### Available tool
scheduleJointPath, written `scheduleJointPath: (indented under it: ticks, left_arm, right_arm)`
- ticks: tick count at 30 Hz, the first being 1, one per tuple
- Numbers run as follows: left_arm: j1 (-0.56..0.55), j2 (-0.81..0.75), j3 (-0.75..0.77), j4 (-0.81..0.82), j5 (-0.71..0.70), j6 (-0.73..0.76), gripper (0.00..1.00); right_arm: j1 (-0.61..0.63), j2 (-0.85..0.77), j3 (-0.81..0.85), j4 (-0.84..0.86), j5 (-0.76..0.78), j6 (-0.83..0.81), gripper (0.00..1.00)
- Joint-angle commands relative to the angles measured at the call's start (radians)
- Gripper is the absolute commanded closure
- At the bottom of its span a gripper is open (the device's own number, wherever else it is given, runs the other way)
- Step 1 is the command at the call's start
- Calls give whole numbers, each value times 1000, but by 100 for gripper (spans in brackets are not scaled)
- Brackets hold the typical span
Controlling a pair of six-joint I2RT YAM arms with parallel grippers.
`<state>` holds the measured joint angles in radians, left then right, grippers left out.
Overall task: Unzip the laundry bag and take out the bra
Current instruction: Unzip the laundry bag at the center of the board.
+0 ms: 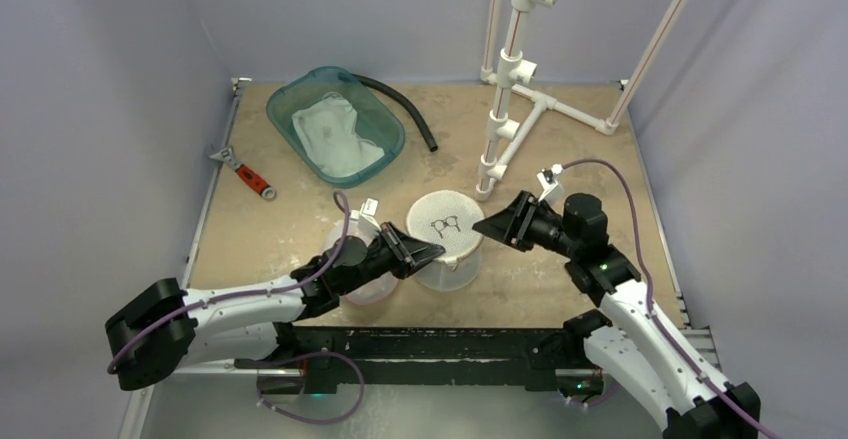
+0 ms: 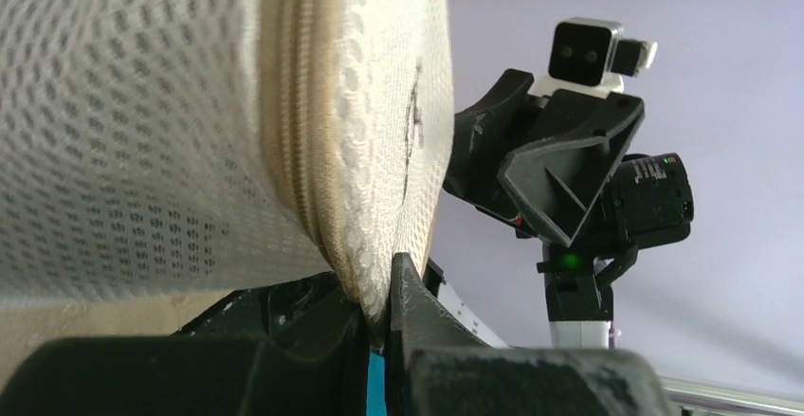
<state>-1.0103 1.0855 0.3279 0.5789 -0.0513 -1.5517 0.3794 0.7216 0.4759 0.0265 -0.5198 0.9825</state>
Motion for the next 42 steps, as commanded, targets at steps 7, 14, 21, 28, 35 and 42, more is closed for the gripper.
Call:
scheduleJointPath:
  ticks: [7,14,21,28,35,42]
  left_arm:
    - [-5,-229,70,-254,-293,-15,100]
    - [-3,-138,156,-260,-366,26,100]
    - [-4,-85,132,-174,-358,15,100]
    - [-4,-93,117,-197,-366,7,100]
    - [-4,-107,114,-232,-360,5,100]
    - [-4,-115,115,-237,-354,8,100]
  right_arm:
    - [27,-85,250,-296,120,-402,42]
    - [313,-30,313,-320,400,-375,45]
    - [491,16,287,-263,581,-321,46]
    - [630,114,260,-192,738,-270,51]
    - [647,190,283,-153,768,-254,61]
    - [656,255,301,-150,802,-232,65]
